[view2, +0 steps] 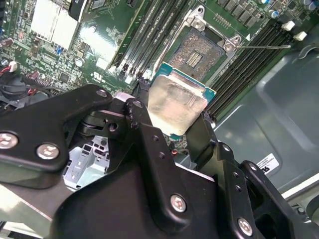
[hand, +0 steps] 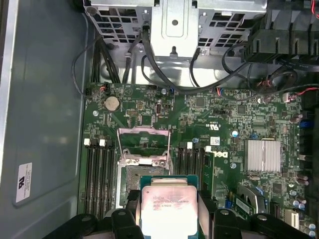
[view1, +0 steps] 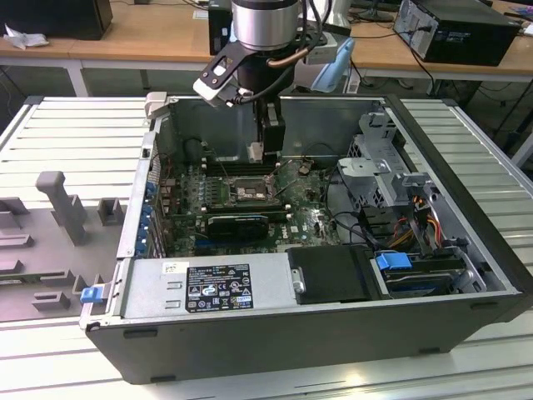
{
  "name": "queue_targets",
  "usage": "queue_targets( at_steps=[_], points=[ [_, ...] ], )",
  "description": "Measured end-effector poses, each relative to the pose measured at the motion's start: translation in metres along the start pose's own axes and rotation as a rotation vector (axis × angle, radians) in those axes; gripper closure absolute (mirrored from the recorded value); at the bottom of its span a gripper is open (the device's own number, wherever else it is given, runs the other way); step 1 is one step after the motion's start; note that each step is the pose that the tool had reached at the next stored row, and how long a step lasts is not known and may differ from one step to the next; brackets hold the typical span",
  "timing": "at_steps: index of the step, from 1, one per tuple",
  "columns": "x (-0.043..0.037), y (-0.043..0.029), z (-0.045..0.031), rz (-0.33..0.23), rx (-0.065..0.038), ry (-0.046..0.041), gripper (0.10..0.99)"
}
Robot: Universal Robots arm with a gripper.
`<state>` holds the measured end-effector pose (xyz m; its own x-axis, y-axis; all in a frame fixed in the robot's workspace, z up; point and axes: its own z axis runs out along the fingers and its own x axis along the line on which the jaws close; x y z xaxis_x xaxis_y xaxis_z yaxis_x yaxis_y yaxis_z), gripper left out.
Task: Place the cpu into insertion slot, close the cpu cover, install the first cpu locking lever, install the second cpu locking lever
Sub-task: 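Place the cpu into insertion slot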
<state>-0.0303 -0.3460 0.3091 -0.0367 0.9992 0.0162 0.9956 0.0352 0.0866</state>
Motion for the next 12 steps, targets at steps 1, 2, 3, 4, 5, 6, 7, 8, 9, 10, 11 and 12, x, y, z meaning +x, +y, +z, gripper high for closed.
queue_targets(
  at_steps=[1, 2, 3, 4, 5, 6, 7, 8, 9, 10, 11, 12],
  points=[
    [0.0001, -0.0002, 0.0012, 0.001, 0.0, -0.0002, 0.545],
    [0.0002, -0.0003, 0.0021, 0.002, 0.001, -0.0002, 0.545],
    [0.0003, -0.0004, 0.0027, 0.003, 0.001, -0.0002, 0.545],
    [0.0005, -0.0005, 0.0035, 0.005, 0.001, -0.0004, 0.545],
    [0.0009, -0.0009, 0.0054, 0.012, 0.002, -0.0008, 0.545],
    [0.0011, -0.001, 0.007, 0.016, 0.002, -0.0012, 0.545],
    [0.0013, -0.0011, 0.0084, 0.02, 0.003, -0.0016, 0.545],
    [0.0016, -0.0013, 0.01, 0.026, 0.004, -0.002, 0.545],
    [0.0018, -0.0015, 0.0115, 0.03, 0.005, -0.0023, 0.545],
    [0.002, -0.0017, 0.0131, 0.034, 0.006, -0.0028, 0.545],
    [0.002, -0.0019, 0.0148, 0.036, 0.006, -0.0029, 0.545],
    [0.0024, -0.0022, 0.0184, 0.037, 0.007, -0.003, 0.545]
  ],
)
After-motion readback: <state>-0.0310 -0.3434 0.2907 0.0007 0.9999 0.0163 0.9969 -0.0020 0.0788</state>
